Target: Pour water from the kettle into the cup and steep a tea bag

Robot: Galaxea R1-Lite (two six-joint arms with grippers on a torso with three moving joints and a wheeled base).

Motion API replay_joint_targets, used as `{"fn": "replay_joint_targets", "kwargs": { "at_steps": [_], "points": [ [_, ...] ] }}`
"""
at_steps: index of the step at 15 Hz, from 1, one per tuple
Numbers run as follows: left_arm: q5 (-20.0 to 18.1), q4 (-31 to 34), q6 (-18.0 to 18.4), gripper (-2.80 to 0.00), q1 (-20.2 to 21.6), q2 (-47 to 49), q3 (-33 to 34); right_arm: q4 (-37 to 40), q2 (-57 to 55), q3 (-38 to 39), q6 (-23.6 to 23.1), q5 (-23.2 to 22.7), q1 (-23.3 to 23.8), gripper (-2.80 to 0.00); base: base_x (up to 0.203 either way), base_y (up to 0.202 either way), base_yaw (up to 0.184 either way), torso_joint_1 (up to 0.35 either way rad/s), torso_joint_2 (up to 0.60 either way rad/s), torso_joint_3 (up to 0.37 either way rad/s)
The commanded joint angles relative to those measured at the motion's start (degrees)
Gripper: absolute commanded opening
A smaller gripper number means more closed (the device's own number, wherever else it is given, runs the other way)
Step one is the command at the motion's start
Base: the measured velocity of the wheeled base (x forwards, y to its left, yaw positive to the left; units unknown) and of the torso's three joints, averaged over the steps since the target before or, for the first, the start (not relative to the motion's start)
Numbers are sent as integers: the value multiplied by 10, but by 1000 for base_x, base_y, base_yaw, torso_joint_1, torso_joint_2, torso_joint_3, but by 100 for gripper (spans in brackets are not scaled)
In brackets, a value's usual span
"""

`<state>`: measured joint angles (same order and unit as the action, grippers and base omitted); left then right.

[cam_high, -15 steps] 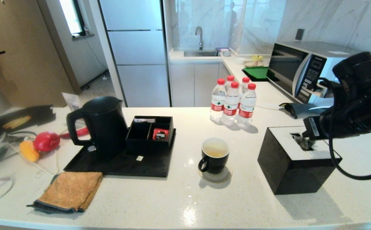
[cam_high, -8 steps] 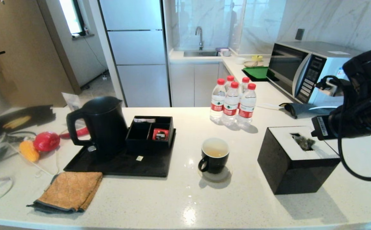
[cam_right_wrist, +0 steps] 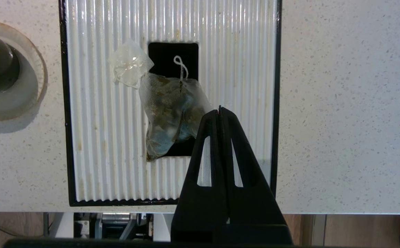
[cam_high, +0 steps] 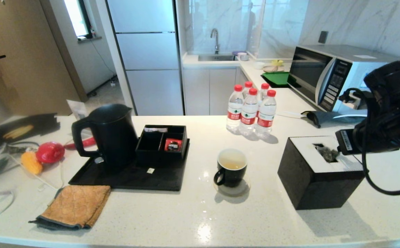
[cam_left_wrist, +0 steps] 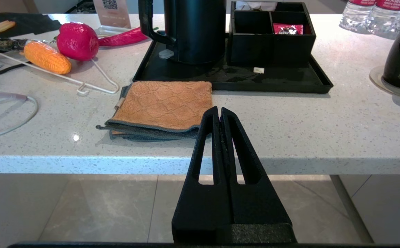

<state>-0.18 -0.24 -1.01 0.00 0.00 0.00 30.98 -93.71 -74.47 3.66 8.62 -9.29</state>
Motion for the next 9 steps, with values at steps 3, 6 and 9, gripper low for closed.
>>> {"fn": "replay_joint_targets", "kwargs": {
  "at_steps": [3, 6, 9],
  "points": [
    [0, 0, 0, -280, 0, 1, 0, 2, -9, 1, 0, 0, -5, -280, 0, 0, 0, 0, 0, 0],
    [0, 0, 0, -280, 0, 0, 0, 2, -11, -1, 0, -1, -14, -280, 0, 0, 0, 0, 0, 0],
    [0, 0, 0, -280, 0, 1, 0, 1, -10, -3, 1, -1, -25, -280, 0, 0, 0, 0, 0, 0]
  ]
}}
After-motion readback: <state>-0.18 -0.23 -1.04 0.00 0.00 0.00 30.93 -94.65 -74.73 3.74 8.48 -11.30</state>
